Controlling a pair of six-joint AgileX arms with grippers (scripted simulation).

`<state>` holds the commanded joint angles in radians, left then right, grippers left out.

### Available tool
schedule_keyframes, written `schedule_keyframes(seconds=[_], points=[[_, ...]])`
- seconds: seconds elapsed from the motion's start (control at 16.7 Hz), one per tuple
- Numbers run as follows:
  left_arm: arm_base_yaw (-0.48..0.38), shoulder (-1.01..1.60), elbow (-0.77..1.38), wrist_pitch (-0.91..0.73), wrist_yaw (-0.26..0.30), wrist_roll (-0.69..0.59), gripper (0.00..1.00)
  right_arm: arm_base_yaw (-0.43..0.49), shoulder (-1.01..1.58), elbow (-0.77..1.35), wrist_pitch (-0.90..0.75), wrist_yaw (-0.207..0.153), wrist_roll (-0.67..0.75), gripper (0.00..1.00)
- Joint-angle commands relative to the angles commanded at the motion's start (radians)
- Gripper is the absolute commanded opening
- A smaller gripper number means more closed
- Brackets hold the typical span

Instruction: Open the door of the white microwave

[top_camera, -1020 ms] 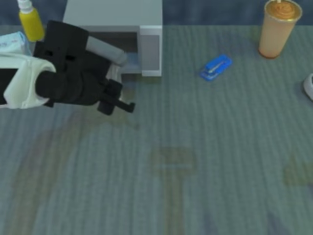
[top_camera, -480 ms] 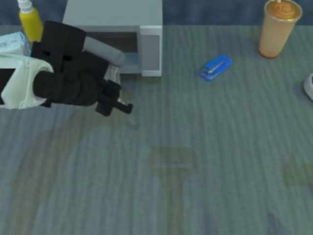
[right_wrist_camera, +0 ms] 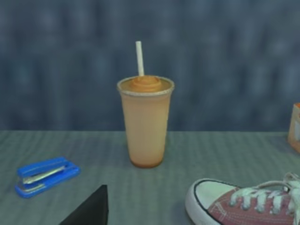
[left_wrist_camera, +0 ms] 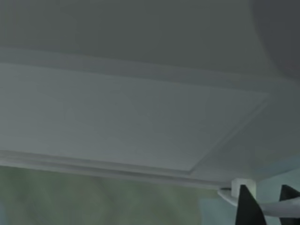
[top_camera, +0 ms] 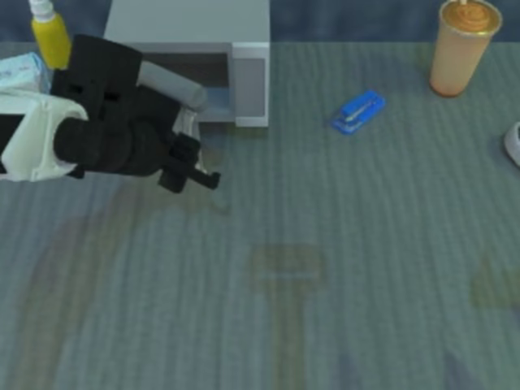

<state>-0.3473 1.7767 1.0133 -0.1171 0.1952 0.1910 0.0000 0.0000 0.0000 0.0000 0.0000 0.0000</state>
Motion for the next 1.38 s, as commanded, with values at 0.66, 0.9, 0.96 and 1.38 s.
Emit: schedule_keyframes(seconds=[0.66,0.9,0.96,1.38], points=[[-0.006,0.0,-0.001,-0.001,0.009,-0.003,0.0,0.0,0.0,0.0,0.0,0.0,0.0,1.0],[0.016,-0.01,-0.01,-0.009,0.037,0.039,0.0,0.0,0.0,0.0,0.0,0.0,0.0,1.0],[0.021,-0.014,-0.011,-0.011,0.045,0.051,0.0,0.0,0.0,0.0,0.0,0.0,0.0,1.0],[0.039,-0.02,-0.02,-0.019,0.069,0.087,0.0,0.0,0.0,0.0,0.0,0.0,0.0,1.0]])
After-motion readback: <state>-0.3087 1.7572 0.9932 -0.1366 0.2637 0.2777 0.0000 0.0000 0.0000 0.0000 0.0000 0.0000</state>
